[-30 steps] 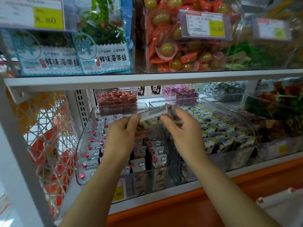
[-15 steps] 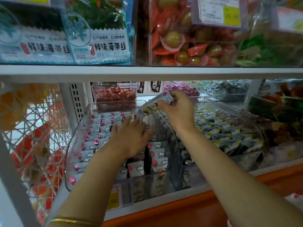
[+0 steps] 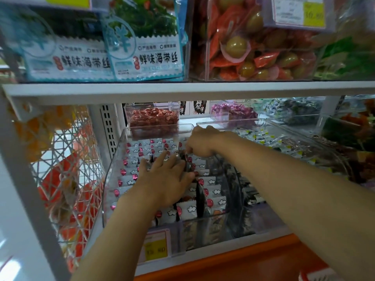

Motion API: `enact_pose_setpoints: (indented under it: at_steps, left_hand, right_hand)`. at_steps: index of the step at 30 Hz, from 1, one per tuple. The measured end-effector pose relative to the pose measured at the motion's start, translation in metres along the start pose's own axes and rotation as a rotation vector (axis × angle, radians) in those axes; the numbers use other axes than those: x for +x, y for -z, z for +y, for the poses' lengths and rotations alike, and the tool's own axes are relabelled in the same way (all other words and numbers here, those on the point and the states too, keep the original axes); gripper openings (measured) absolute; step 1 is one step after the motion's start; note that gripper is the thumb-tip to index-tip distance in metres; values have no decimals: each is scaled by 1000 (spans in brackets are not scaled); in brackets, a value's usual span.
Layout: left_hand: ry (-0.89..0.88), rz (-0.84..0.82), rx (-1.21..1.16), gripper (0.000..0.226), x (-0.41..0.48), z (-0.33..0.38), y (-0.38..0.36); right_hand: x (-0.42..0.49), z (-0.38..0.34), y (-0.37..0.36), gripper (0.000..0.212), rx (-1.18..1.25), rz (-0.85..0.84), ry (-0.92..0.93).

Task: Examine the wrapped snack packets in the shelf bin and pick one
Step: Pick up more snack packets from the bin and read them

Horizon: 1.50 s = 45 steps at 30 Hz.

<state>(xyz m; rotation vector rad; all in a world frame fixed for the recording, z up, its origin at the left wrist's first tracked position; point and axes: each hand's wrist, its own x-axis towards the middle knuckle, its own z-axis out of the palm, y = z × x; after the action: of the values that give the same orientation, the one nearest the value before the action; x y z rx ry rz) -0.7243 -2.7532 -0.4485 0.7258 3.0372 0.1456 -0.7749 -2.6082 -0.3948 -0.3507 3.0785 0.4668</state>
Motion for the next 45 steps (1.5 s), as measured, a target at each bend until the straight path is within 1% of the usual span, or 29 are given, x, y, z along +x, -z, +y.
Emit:
enact_pose_setpoints:
  at_steps: [2,4,8,11,12,14,16,19,20,21,24,25,27,29,31,33,34,37,40,42,44,45]
  left_hand:
    - [1,45,-36,59,-1,-3,0]
    - [4,73,-45,58,-1,-7,1]
    - [-1,82,-61,58,-2,-11,0]
    - [13,85,-101,59,-3,-12,1]
    - [19,88,-114,59,-4,-12,1]
    - [24,95,-134,59,-6,-11,2]
    - [23,104,-150,58,-8,-10,3]
    - [18,147,-186,56,-11,-9,6]
    - [18,172,-196,54,-12,-9,7]
    - [18,200,-201,52,-13,-9,9]
    - [11,297,-204,45,-15,-11,13]
    - [7,337,-229,43,-16,-12,14]
    - [9,421,-341,38,-20,-12,18]
    - [22,504,-426,34,-25,-9,20]
    - [47,551,-479,36,-29,-7,20]
    - [73,544,-596,41,-34,-3,21]
    - [81,529,-672,43,-36,-1,21]
    - [76,471,-942,42,-43,5,20]
    - [69,433,-1203,26,-45,10,20]
    - [102,441,-1297,20,-46,11,20]
    - [141,445,-1417,17,-46,10,19]
    - [153,435,-1492,18,-47,10,20]
  right_hand:
    - [1,-1,4,47,-40,-56,-14]
    - [4,0,8,43,-21,-43,6]
    - [13,7,14,33,115,122,-16]
    - [23,3,11,30,110,278,-51]
    - [26,-1,7,30,94,300,-64]
    - [33,-9,0,27,61,276,-83]
    - [37,-12,-3,20,15,214,-83]
    - [37,-9,-2,15,-1,200,-88]
    - [36,-8,-3,11,12,207,-91]
    - [35,-6,-2,4,27,230,-89]
    - [23,-2,3,8,104,366,-111]
    - [16,-1,6,5,129,450,-133]
    - [-2,0,8,9,178,622,-205]
    - [-27,0,6,6,292,757,-269]
    - [-53,-3,2,8,469,871,-289]
    - [-78,-7,-2,14,661,946,-286]
    - [-89,-9,-4,17,759,952,-284]
    - [-113,-14,-10,23,1126,891,-320]
    - [-125,-17,-18,15,1450,780,-343]
    - [-130,-18,-23,8,1684,748,-309]
    - [-135,-17,-26,10,1888,722,-245]
    - [-138,-17,-27,11,1953,710,-212]
